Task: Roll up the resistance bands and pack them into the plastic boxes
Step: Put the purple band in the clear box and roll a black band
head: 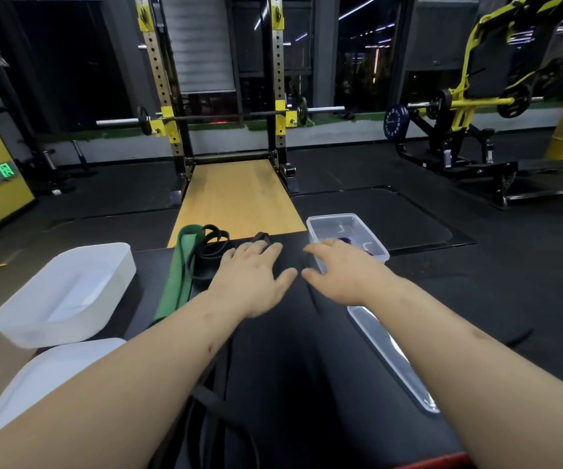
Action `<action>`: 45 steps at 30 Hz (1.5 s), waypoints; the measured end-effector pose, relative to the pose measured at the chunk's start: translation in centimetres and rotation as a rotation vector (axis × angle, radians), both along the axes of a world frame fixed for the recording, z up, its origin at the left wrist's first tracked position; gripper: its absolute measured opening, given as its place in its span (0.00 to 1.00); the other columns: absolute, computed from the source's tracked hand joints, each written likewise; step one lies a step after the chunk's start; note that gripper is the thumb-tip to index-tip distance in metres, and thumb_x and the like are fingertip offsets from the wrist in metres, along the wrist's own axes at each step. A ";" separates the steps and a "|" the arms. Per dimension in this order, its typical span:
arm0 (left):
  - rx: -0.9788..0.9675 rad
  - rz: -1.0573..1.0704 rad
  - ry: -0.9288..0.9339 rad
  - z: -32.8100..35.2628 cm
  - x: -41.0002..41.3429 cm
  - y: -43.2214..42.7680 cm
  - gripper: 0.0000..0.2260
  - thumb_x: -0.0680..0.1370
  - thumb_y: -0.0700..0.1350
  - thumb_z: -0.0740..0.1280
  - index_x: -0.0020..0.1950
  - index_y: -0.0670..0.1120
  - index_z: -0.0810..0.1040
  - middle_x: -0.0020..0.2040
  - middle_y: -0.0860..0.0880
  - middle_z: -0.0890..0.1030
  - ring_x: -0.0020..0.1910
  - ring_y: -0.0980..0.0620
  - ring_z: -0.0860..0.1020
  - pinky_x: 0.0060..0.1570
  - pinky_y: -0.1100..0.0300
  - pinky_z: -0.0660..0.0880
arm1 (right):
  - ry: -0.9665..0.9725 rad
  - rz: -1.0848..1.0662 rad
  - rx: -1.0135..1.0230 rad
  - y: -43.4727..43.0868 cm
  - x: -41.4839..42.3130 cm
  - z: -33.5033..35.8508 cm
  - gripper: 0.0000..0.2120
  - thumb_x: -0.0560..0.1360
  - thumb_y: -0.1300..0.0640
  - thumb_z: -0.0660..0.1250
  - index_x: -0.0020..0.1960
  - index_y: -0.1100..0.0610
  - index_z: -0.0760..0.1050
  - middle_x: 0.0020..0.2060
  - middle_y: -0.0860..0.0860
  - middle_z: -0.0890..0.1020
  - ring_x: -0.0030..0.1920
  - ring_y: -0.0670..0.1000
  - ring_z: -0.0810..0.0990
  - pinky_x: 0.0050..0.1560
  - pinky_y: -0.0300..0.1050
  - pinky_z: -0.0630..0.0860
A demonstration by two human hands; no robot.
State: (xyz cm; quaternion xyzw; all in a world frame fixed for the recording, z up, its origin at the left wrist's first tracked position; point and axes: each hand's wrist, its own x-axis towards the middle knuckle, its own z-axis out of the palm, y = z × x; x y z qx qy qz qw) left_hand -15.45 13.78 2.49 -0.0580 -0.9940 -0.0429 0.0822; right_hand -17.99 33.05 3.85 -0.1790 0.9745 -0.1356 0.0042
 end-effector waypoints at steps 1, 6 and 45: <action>0.004 0.009 -0.005 -0.1 1.1 -0.6 0.30 0.83 0.65 0.52 0.81 0.52 0.59 0.80 0.49 0.64 0.79 0.46 0.59 0.77 0.46 0.55 | -0.004 0.014 -0.021 -0.7 1.2 -0.1 0.28 0.82 0.38 0.59 0.80 0.43 0.62 0.77 0.48 0.66 0.73 0.58 0.70 0.69 0.59 0.72; 0.048 0.061 -0.025 -1.6 6.4 -3.6 0.28 0.83 0.63 0.53 0.81 0.53 0.58 0.79 0.50 0.65 0.79 0.47 0.60 0.76 0.48 0.58 | -0.057 0.086 -0.056 -3.7 6.7 -2.1 0.28 0.83 0.40 0.59 0.80 0.44 0.61 0.77 0.48 0.65 0.75 0.54 0.69 0.69 0.53 0.71; 0.157 0.024 0.082 -8.7 16.8 -6.9 0.20 0.82 0.44 0.59 0.75 0.52 0.71 0.70 0.52 0.73 0.71 0.48 0.68 0.70 0.52 0.64 | -0.680 -0.347 -1.053 -3.4 15.9 -10.1 0.14 0.76 0.62 0.67 0.34 0.53 0.70 0.28 0.50 0.70 0.26 0.50 0.65 0.26 0.40 0.60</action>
